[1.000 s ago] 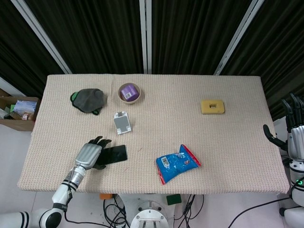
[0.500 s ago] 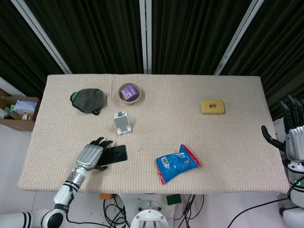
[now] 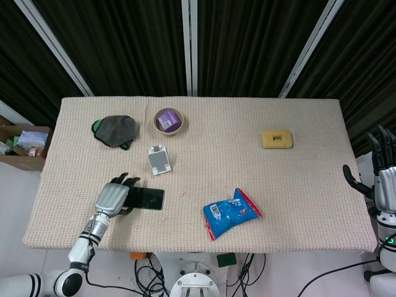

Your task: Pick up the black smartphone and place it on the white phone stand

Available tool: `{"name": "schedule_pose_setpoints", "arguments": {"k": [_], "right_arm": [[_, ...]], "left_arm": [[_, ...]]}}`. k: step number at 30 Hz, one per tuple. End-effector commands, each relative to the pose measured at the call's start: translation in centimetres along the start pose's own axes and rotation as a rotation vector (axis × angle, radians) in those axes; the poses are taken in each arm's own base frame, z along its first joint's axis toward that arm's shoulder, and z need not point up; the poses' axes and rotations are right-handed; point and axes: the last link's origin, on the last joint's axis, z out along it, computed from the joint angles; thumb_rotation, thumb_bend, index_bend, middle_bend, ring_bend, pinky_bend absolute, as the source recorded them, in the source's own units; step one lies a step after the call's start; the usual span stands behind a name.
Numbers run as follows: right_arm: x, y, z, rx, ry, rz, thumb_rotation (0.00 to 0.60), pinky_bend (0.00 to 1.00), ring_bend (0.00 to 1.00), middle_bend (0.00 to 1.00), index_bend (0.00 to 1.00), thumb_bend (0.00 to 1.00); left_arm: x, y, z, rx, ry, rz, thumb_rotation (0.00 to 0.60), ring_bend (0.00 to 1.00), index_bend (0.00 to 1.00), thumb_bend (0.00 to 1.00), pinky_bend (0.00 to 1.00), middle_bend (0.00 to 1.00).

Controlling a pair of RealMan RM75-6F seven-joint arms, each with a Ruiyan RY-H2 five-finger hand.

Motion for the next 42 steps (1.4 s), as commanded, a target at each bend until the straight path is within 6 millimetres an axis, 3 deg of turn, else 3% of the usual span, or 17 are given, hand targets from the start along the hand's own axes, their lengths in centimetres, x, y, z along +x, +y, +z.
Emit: {"name": "schedule_pose_setpoints", "arguments": {"k": [1,5,9,13,36,42], "right_arm": [[0.1,0.0,0.0,0.001,0.002,0.000,0.600,0.00,0.00,0.00,0.00,0.33],[0.2,-0.1,0.0,0.004,0.005,-0.003,0.600,0.00,0.00,0.00,0.00,0.33],[0.3,-0.2,0.0,0.003,0.010,-0.005,0.600,0.00,0.00,0.00,0.00,0.34],[0.3,-0.2,-0.1,0.001,0.012,-0.008,0.600,0.00,0.00,0.00,0.00,0.34],[0.0,-0.1,-0.3,-0.007,-0.023,-0.018,0.600,0.00,0.00,0.00,0.00,0.35],[0.1,-0.2,-0.2,-0.004,-0.017,-0.017,0.600,0.00,0.00,0.00,0.00,0.35]], "left_arm": [[0.0,-0.2,0.1,0.004,-0.006,0.017,0.600,0.09,0.15,0.20,0.23,0.24],[0.1,0.0,-0.1,-0.020,-0.050,0.005,0.600,0.08,0.15,0.20,0.23,0.21],[0.6,-0.4,0.0,-0.050,-0.065,0.081,0.600,0.03,0.15,0.20,0.22,0.07],[1.1,-0.6,0.1,-0.043,-0.054,0.142,0.597,0.00,0.15,0.20,0.21,0.00],[1.5,0.4,1.8,-0.027,-0.168,0.195,0.589,0.00,0.21,0.20,0.18,0.00],[1.4,0.3,2.2,-0.017,-0.169,0.190,0.594,0.00,0.33,0.21,0.18,0.00]]}}
